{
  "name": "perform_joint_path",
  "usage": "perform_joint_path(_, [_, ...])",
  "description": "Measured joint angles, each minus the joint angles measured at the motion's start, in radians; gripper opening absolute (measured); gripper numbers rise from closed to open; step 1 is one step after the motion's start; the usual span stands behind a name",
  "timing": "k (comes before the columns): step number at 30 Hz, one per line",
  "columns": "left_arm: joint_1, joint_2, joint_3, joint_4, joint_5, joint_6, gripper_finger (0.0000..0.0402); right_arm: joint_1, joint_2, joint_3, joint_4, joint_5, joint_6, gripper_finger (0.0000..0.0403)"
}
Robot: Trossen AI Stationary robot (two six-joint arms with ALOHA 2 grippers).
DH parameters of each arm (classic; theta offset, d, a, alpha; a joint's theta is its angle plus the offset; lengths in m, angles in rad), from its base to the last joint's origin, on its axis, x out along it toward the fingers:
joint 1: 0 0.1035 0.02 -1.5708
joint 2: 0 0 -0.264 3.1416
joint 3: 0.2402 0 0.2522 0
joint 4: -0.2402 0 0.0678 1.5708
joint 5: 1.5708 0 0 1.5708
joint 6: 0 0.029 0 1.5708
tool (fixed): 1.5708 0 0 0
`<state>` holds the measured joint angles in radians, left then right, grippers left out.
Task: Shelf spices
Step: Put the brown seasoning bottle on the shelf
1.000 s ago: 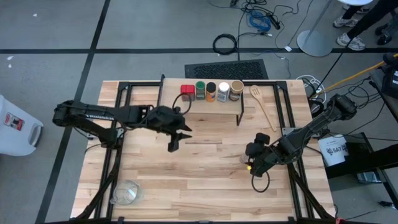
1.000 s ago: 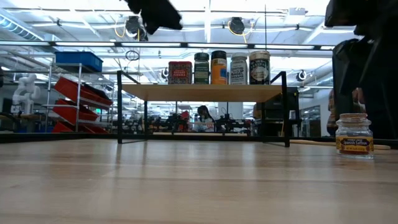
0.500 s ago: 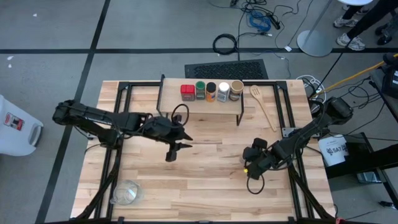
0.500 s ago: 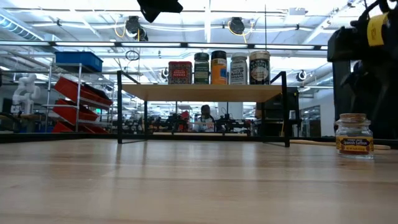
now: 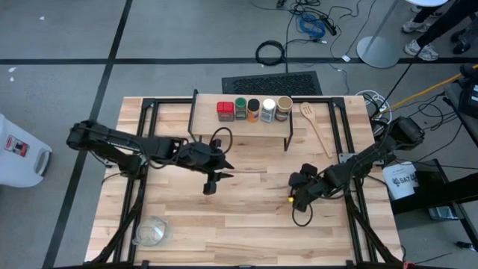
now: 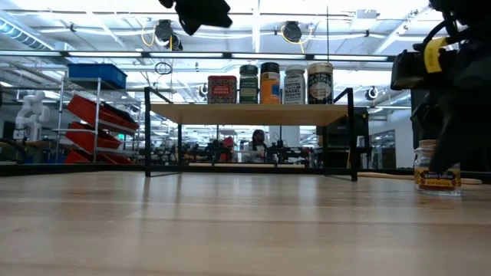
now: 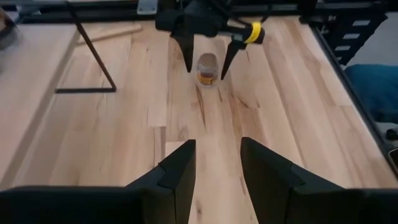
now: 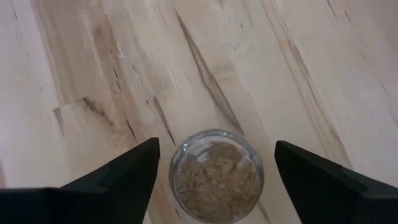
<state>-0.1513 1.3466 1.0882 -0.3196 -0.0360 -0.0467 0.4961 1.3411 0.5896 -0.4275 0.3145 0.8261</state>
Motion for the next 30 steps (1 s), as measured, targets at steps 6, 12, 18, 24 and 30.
perform_joint_path(6, [0.000, 0.062, 0.000, 0.000, 0.000, 0.000, 0.0134, 0.000, 0.000, 0.000, -0.002, -0.003, 0.005, 0.0234])
perform_joint_path(12, [0.000, 0.123, 0.000, 0.037, 0.000, 0.005, 0.0134, 0.000, -0.002, 0.000, 0.000, -0.002, 0.004, 0.0165])
perform_joint_path(18, [0.000, 0.165, 0.000, 0.138, 0.002, 0.133, 0.0134, 0.000, -0.016, 0.001, -0.003, -0.010, -0.002, 0.0167])
perform_joint_path(24, [0.000, 0.174, 0.000, 0.214, -0.005, 0.053, 0.0134, 0.000, -0.056, 0.047, -0.002, -0.010, -0.071, 0.0172])
perform_joint_path(30, [0.001, 0.203, 0.000, 0.357, 0.017, 0.026, 0.0165, 0.000, -0.107, 0.128, -0.001, -0.008, -0.172, 0.0170])
